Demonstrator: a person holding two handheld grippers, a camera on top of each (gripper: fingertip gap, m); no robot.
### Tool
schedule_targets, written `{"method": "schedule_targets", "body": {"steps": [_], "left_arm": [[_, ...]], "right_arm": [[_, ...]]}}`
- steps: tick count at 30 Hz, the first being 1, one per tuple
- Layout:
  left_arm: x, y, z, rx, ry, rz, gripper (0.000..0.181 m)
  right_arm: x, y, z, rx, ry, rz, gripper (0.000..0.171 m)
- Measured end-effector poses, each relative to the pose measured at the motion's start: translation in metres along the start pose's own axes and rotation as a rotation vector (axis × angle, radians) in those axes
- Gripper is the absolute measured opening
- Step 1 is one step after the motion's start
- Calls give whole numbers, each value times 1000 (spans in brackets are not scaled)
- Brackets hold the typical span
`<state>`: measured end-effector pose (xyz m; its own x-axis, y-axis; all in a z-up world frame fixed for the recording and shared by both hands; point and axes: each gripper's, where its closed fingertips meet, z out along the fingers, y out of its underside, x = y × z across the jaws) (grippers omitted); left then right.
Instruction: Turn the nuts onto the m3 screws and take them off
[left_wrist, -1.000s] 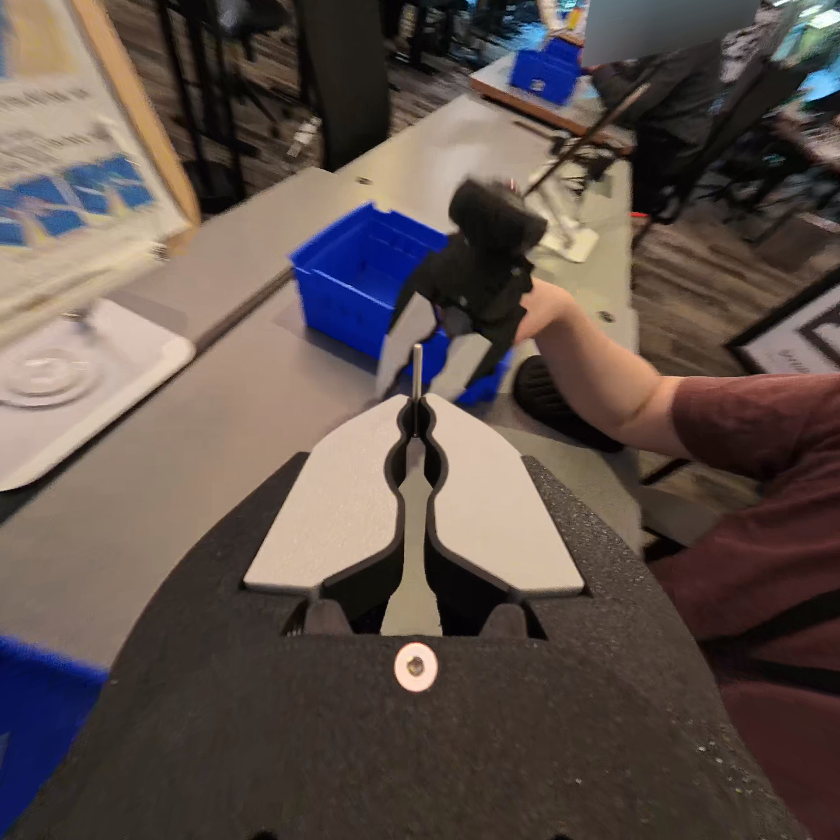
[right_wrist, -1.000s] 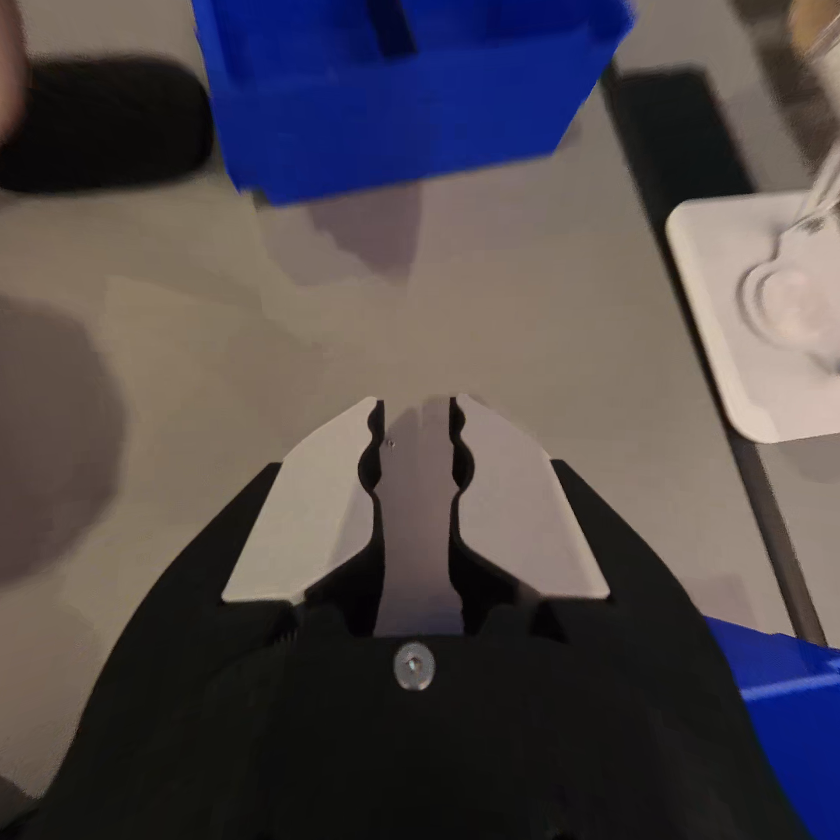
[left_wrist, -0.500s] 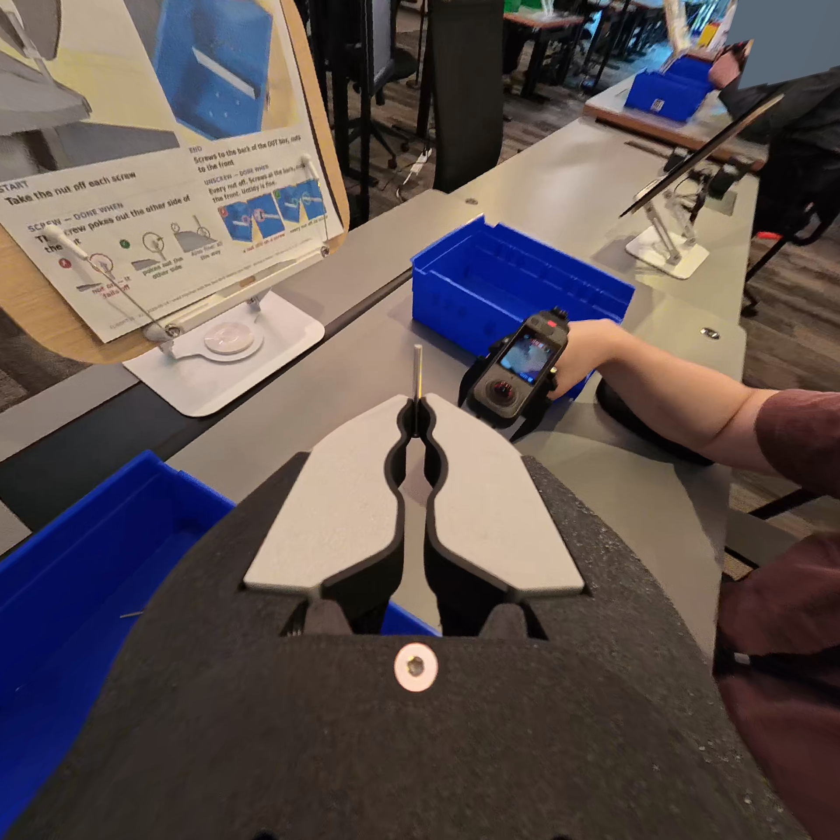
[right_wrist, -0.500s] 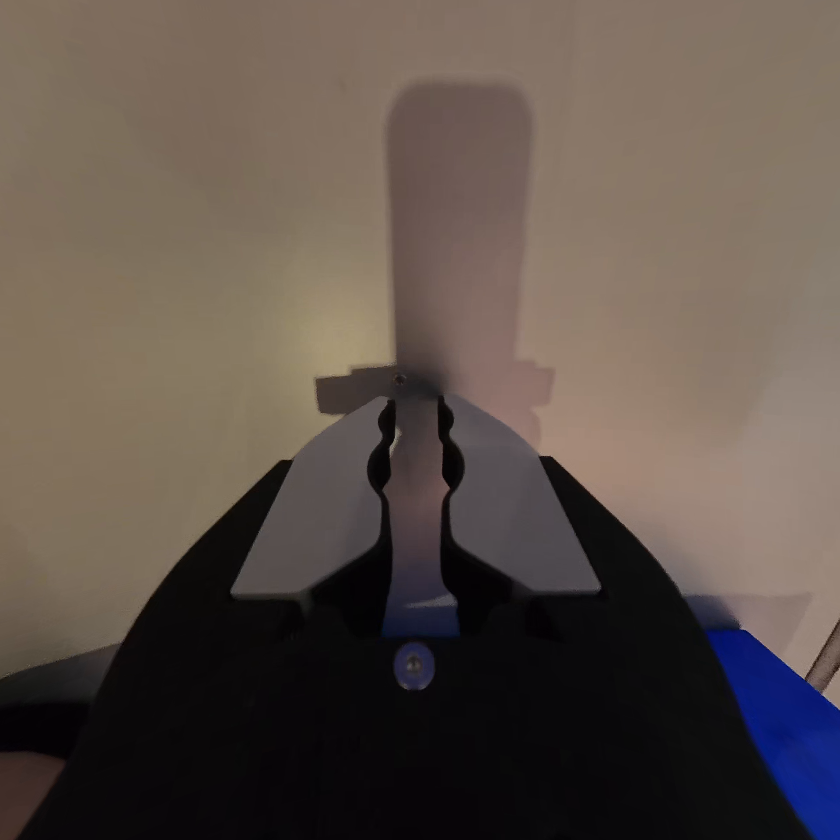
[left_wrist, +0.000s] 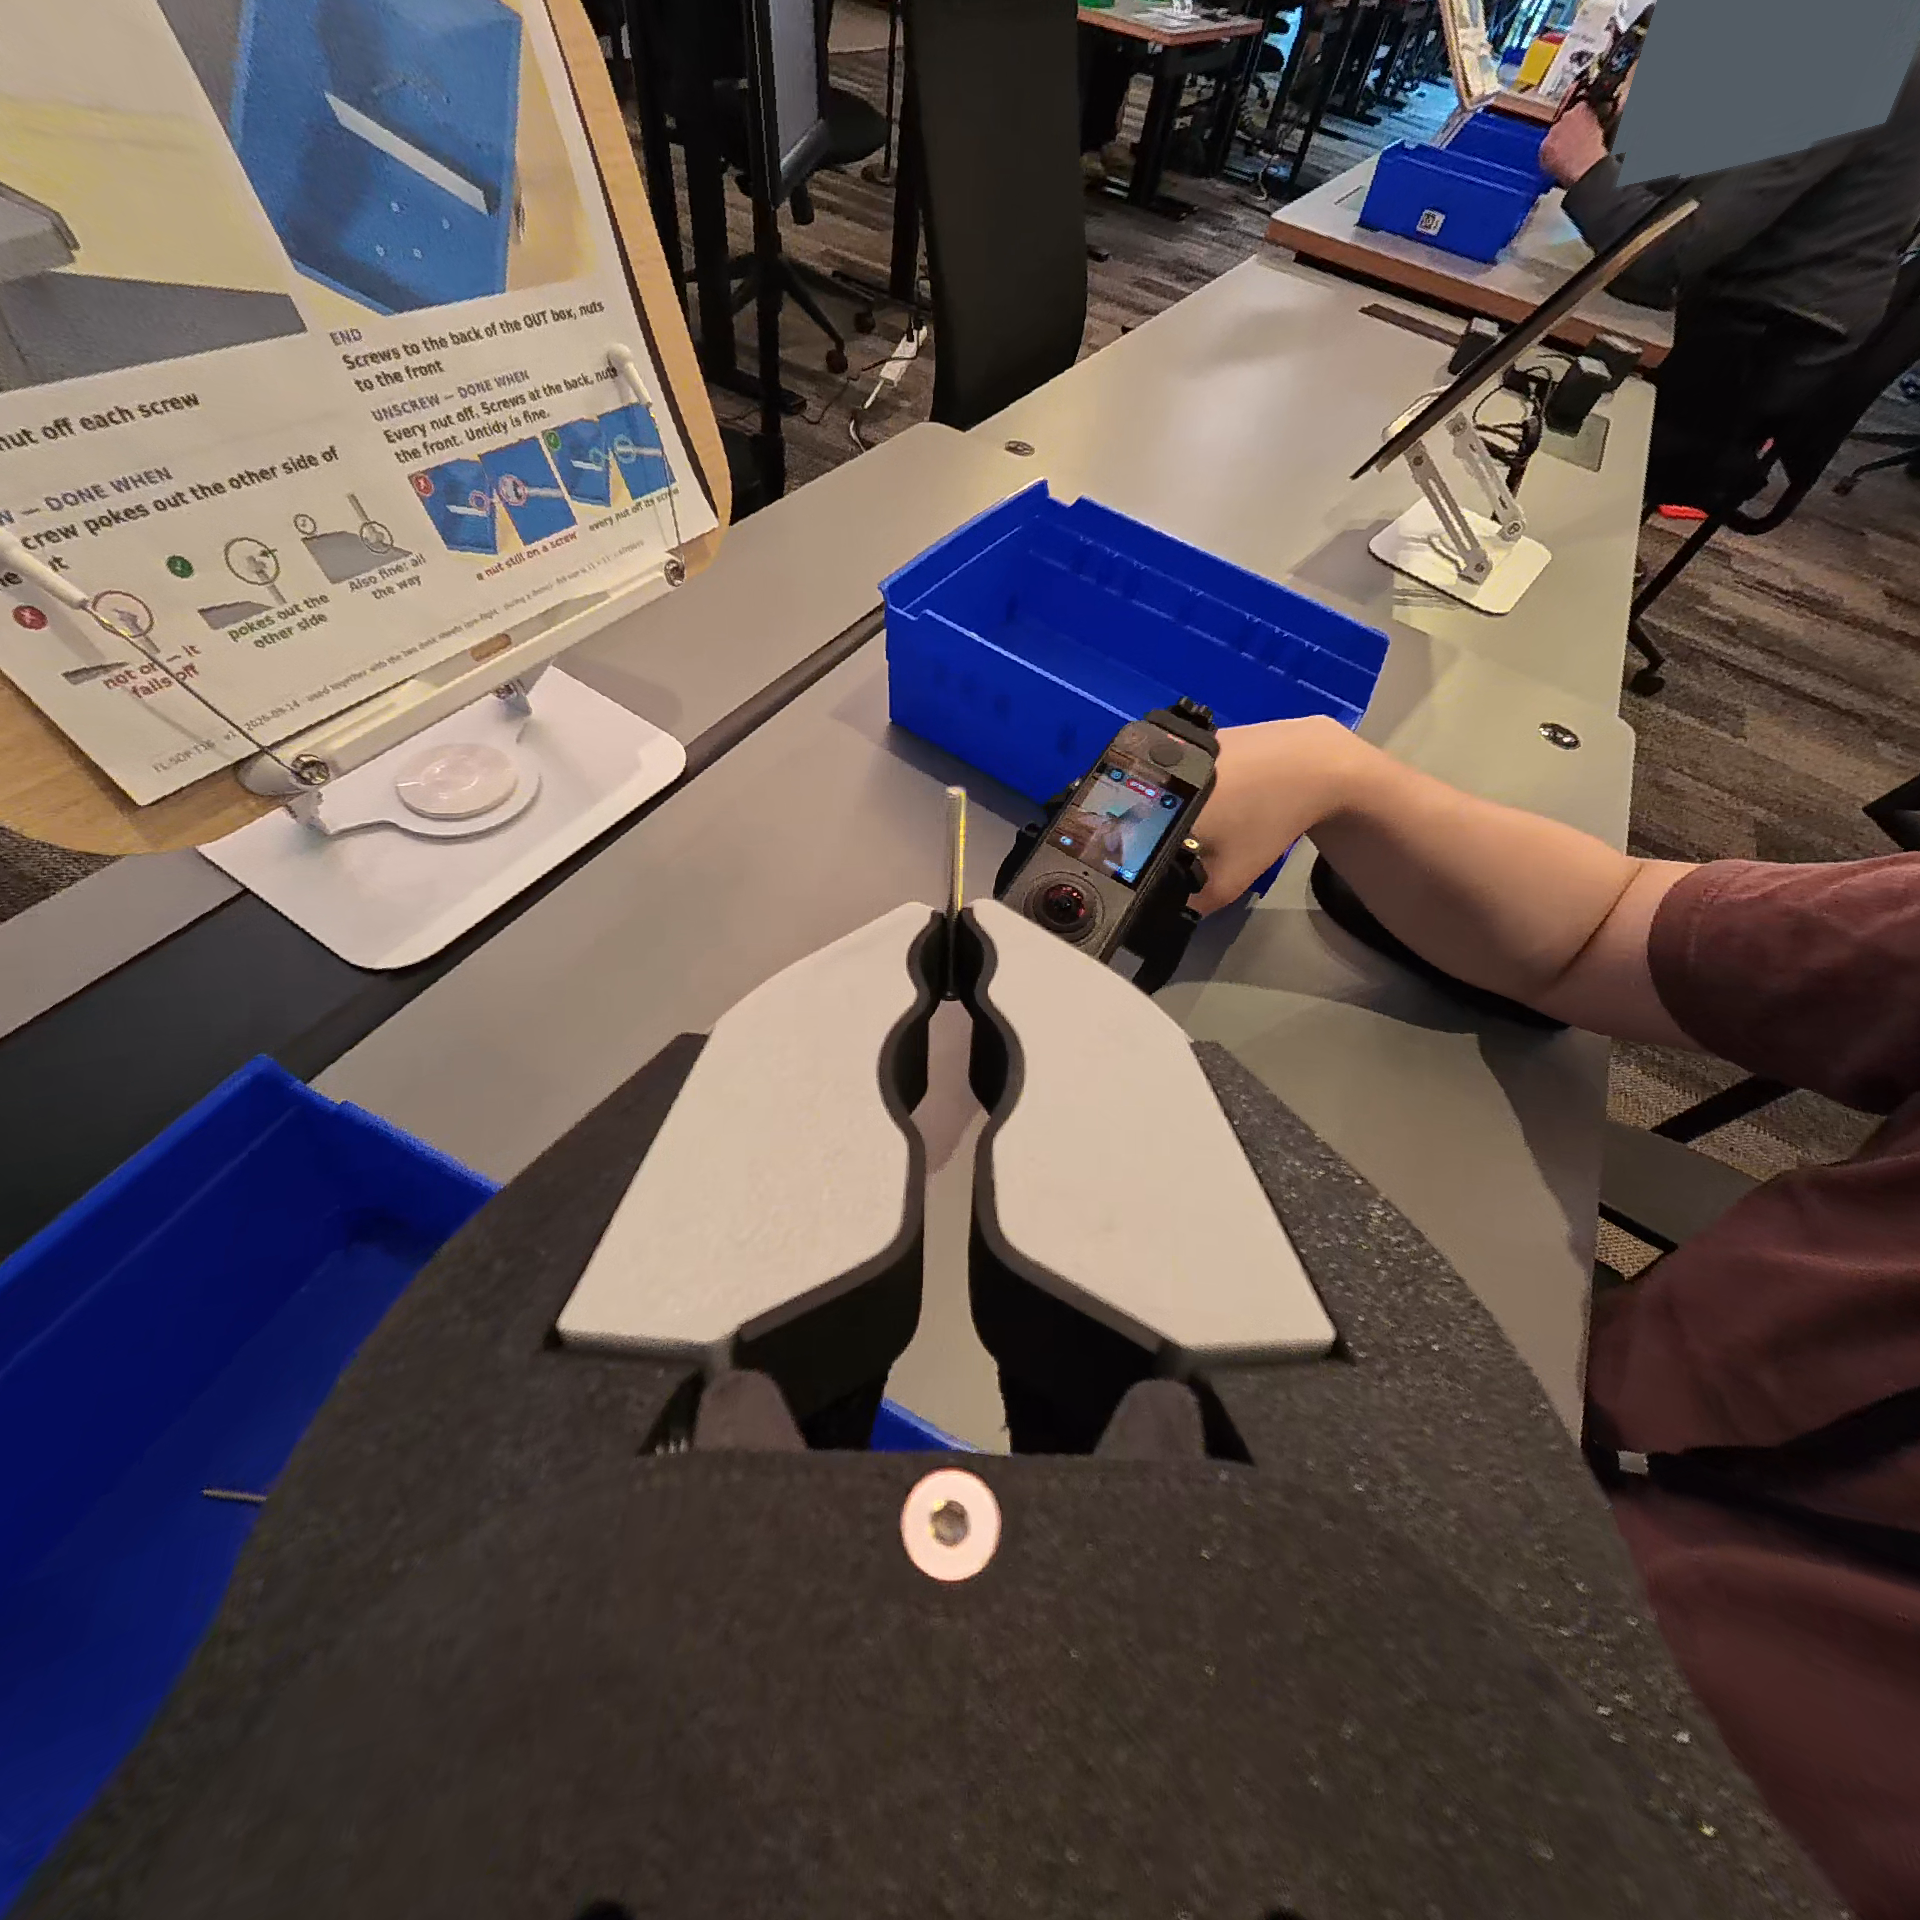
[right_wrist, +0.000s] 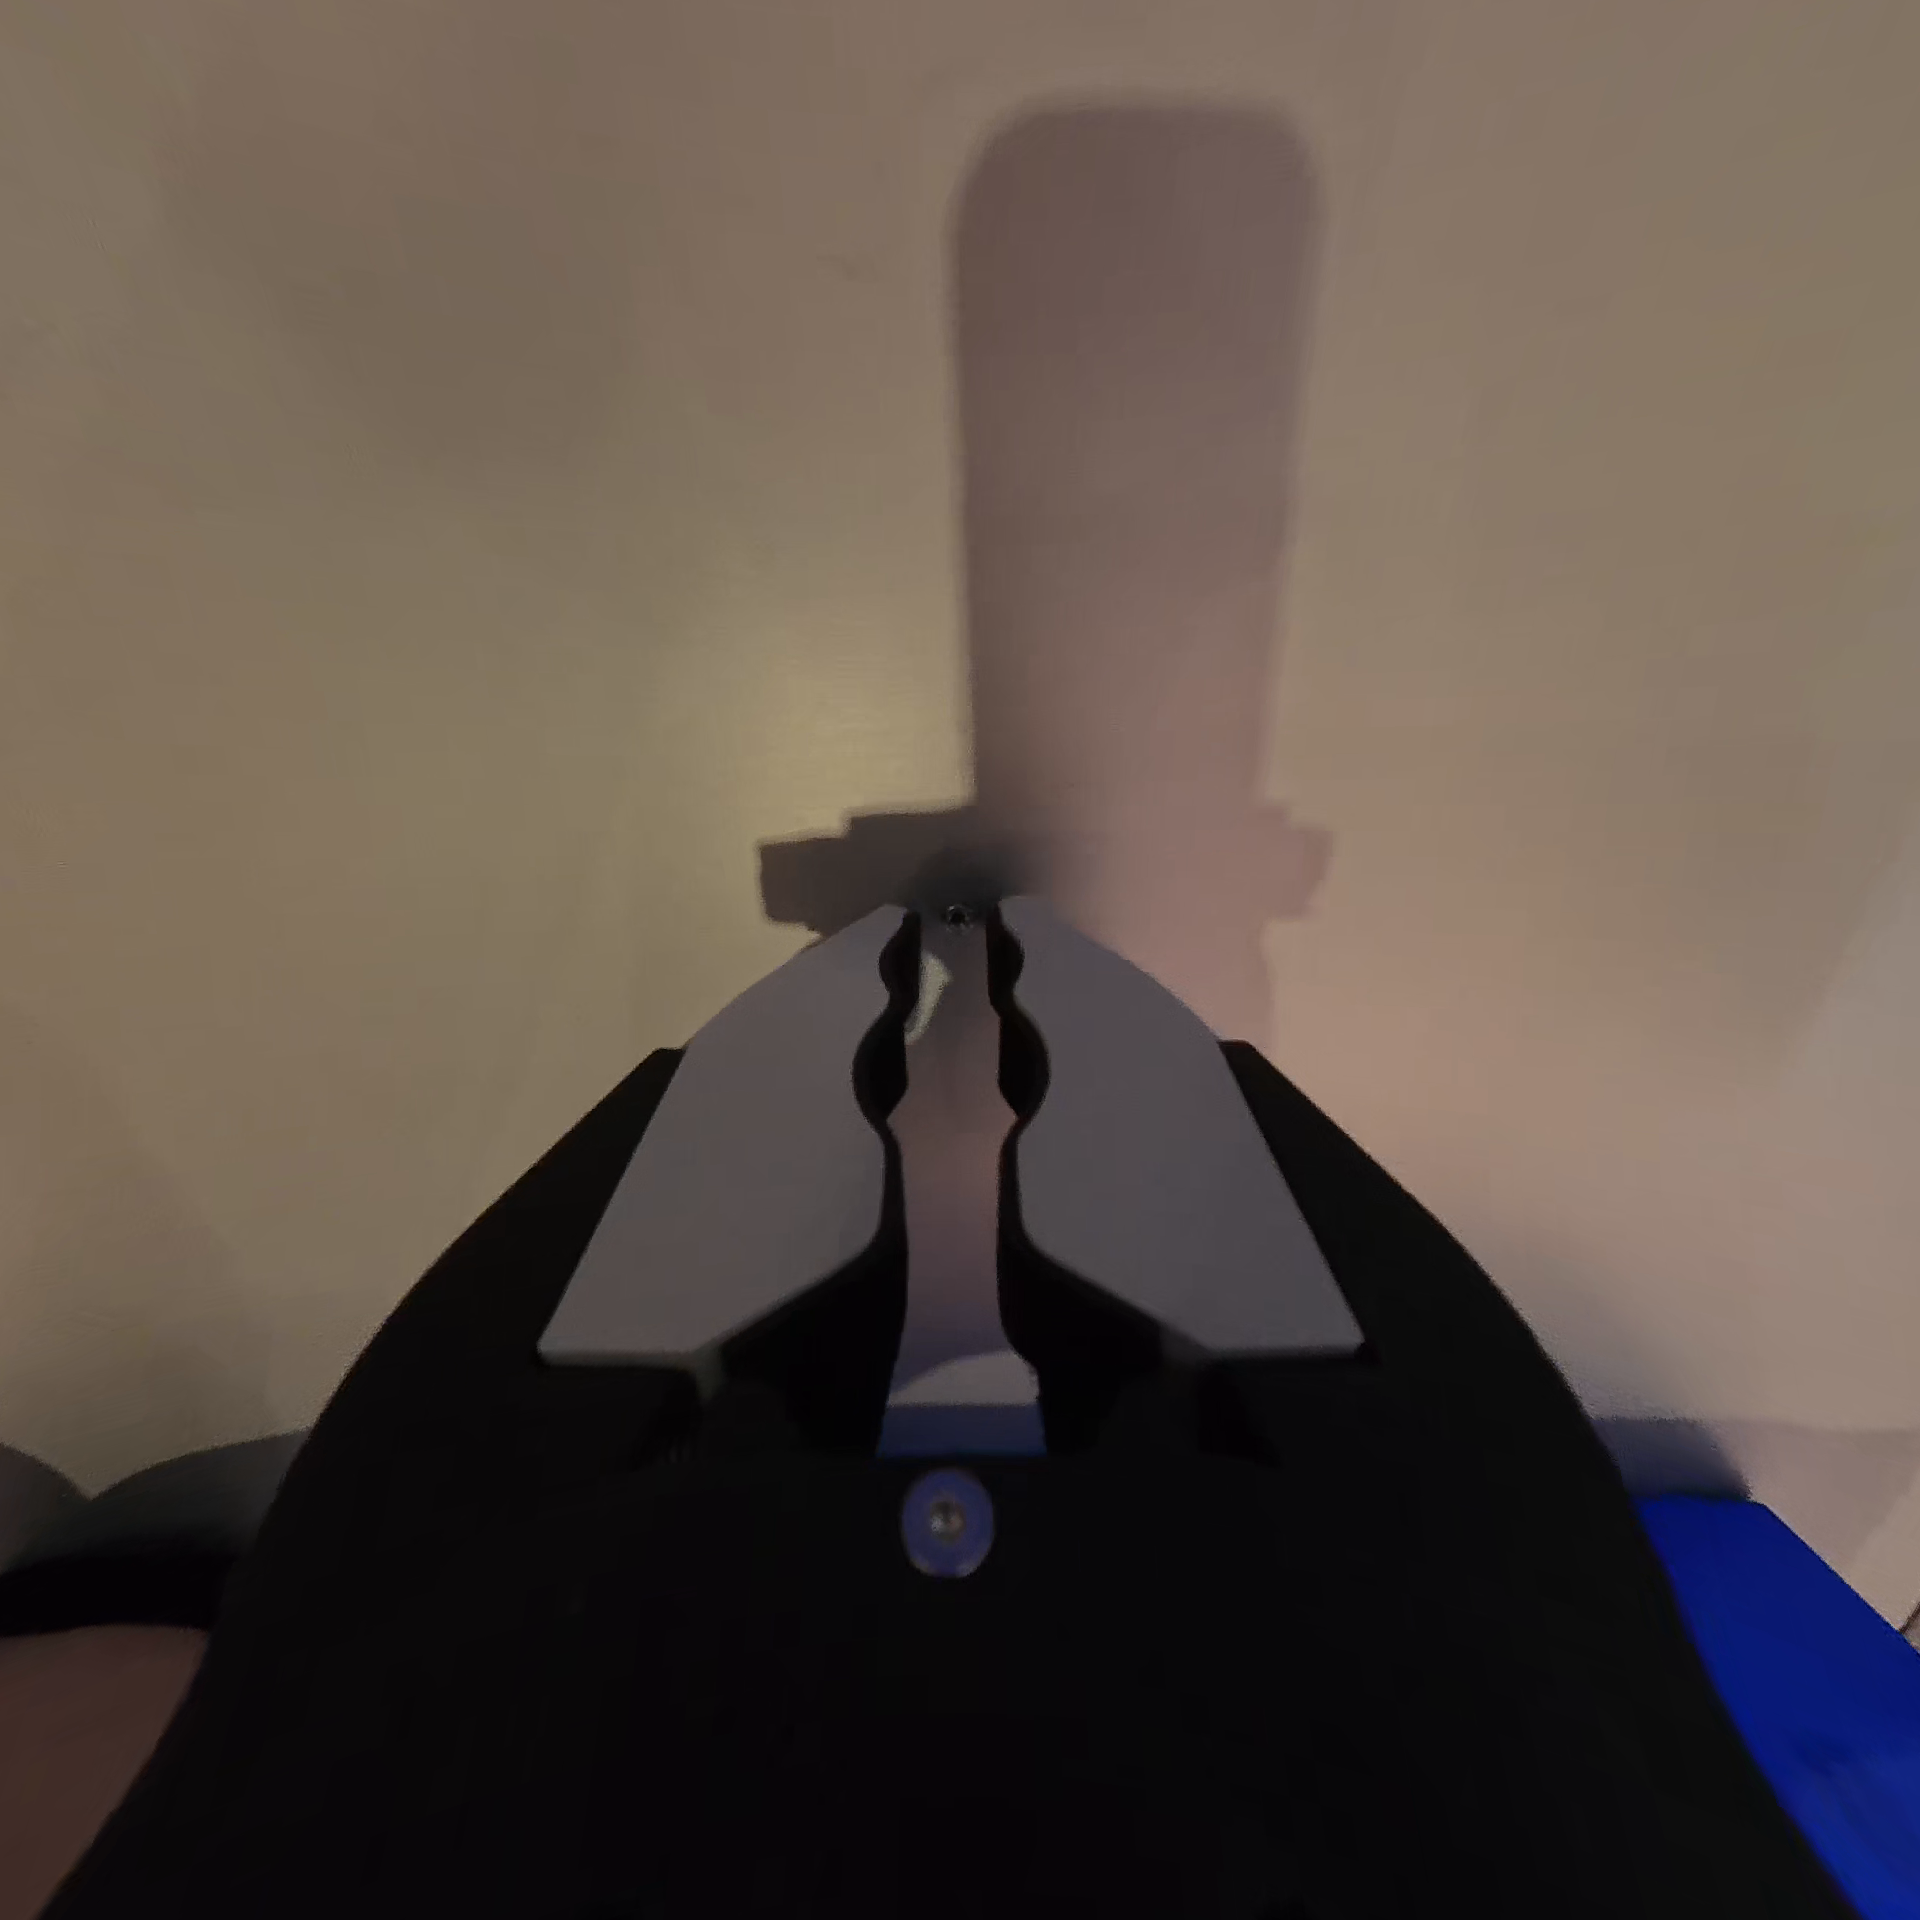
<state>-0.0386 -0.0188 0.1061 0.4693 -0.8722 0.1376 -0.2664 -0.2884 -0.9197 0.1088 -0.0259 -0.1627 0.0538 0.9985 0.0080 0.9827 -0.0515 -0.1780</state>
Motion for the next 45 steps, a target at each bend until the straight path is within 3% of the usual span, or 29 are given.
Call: {"method": "schedule_targets", "body": {"steps": [19, 25, 31, 34, 38, 45], "left_arm": [[-1, 20, 37, -106, 31, -23, 2], [10, 34, 68, -179, 94, -9, 2], [39, 41, 105, -183, 169, 150, 2], [52, 50, 124, -203, 185, 245, 2], [65, 72, 141, -298, 224, 305, 2], [68, 90, 148, -381, 210, 399, 2]], "right_arm": [[1, 8, -10, -35, 31, -85, 6], [-3, -4, -97, 286, 68, -23, 6], [-6, -30, -194, 731, 107, -56, 6], [-17, -36, -218, 911, 103, -87, 6], [-24, -38, -220, 940, 95, -111, 6], [-27, -42, -185, 766, 118, -194, 6]]}}
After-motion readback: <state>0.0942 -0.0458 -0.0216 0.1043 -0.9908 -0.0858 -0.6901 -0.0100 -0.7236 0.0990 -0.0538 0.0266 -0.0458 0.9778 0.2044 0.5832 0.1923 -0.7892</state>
